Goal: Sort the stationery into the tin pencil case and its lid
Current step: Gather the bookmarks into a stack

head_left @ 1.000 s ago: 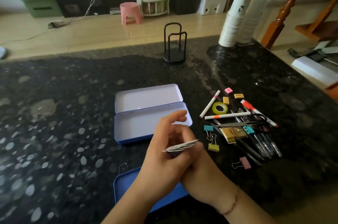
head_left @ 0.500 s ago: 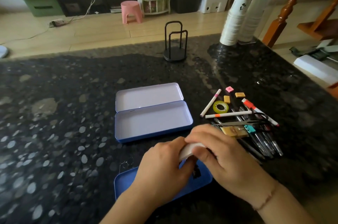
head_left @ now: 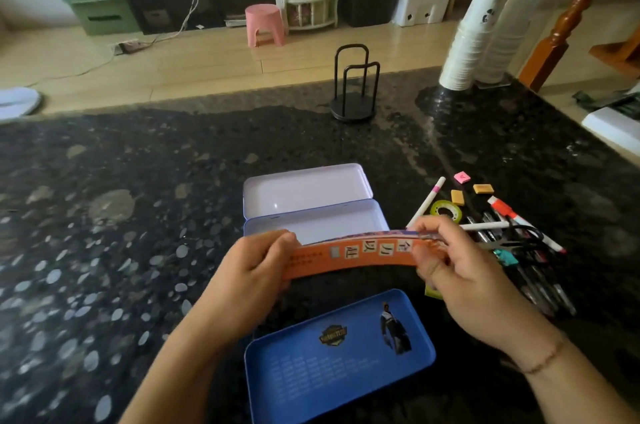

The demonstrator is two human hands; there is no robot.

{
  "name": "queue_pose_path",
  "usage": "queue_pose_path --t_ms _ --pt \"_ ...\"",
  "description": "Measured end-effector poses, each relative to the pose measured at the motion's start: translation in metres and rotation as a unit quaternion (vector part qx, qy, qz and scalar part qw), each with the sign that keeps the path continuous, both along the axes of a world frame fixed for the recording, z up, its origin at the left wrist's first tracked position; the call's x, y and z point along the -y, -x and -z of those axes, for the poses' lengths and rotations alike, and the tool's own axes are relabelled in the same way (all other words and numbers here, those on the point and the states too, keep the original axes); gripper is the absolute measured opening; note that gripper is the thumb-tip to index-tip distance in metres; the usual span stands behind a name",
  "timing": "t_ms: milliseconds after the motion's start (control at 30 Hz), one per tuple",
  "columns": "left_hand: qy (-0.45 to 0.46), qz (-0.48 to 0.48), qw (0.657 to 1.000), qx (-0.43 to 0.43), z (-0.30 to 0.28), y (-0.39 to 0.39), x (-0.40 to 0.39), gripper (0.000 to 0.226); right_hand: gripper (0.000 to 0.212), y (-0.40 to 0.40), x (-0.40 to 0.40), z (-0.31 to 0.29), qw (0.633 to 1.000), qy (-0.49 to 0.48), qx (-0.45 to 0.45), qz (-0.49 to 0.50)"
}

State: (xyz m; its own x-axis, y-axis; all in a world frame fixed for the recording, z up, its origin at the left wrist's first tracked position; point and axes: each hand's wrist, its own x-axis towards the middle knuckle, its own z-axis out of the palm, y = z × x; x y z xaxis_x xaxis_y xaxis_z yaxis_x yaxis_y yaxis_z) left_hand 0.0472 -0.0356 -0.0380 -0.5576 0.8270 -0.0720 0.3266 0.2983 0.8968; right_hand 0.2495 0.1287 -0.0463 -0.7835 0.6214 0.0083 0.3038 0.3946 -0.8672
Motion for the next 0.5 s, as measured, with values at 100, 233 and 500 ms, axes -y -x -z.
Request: queue_pose_path --t_ms 100,233,500 --pt "0.014 -0.087 0.993 0.084 0.004 0.010 -0.002 0.051 0.015 0.021 0.006 0.002 0.990 0.096 -0.090 0.057" --pt "0.055 -0.133 0.972 0.183 0.011 0.019 -0.003 0.039 0.017 0.042 0.017 0.004 0.986 0.110 -0.096 0.074" --pt "0.036 -0.253 0.962 -0.095 0.034 0.030 -0.001 0.022 0.013 0.086 -0.020 0.014 0.981 -0.015 0.001 0.192"
